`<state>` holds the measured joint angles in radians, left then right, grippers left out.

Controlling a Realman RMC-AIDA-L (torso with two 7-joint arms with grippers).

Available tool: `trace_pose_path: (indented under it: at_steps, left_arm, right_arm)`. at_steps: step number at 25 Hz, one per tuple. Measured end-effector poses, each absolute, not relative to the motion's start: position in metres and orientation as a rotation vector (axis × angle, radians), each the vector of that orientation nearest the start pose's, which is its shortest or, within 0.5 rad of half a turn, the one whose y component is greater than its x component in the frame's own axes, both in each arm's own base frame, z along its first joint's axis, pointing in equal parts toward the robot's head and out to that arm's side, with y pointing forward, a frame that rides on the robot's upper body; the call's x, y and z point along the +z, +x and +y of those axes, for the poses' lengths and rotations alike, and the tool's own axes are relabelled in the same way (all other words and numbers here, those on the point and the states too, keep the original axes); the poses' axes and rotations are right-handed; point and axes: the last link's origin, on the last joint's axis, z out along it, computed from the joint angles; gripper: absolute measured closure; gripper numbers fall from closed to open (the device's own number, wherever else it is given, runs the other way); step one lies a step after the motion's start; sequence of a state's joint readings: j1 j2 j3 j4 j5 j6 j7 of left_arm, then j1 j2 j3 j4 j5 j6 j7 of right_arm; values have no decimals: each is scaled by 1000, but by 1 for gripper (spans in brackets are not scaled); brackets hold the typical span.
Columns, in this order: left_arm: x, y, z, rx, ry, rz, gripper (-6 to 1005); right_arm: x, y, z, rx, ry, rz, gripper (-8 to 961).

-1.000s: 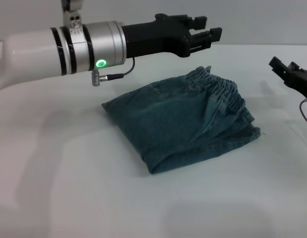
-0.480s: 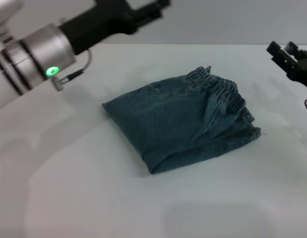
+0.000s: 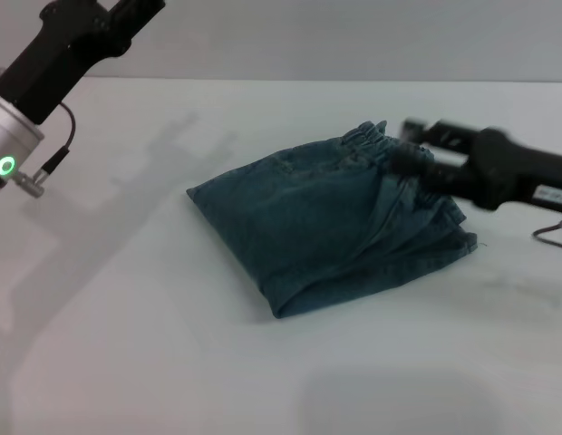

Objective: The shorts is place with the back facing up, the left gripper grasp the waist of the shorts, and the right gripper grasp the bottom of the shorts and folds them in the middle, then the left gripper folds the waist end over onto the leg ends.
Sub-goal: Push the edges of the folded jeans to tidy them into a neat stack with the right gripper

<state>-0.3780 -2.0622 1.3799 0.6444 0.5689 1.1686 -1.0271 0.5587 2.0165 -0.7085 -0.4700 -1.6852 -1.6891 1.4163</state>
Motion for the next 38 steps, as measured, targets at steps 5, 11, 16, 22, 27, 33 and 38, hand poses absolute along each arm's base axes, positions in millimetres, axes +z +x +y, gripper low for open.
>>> trace_pose_path:
  at_steps: [5, 11, 16, 22, 27, 33, 38]
  left_arm:
    - [30, -228, 365, -1328, -1922, -578, 185]
    - [27, -228, 365, -1328, -1926, -586, 184]
    - [26, -229, 365, -1328, -1920, -594, 184]
    - [27, -232, 362, -1336, -1903, -607, 185]
    - [27, -235, 362, -1339, -1891, -620, 185]
    - [27, -232, 364, -1347, -1895, -615, 185]
    - [27, -231, 364, -1347, -1897, -612, 185]
  right_arm:
    - [-2, 217, 333, 988, -2905, 794, 301]
    - [-35, 199, 328, 661, -3172, 845, 302]
    - [-49, 193, 327, 439, -3267, 844, 302]
    - [-67, 196, 327, 133, -3313, 795, 302]
    - [-74, 199, 332, 51, -3282, 750, 302]
    - [-76, 193, 337, 107, -3265, 691, 302]
    - [-79, 188, 342, 135, -3246, 667, 301]
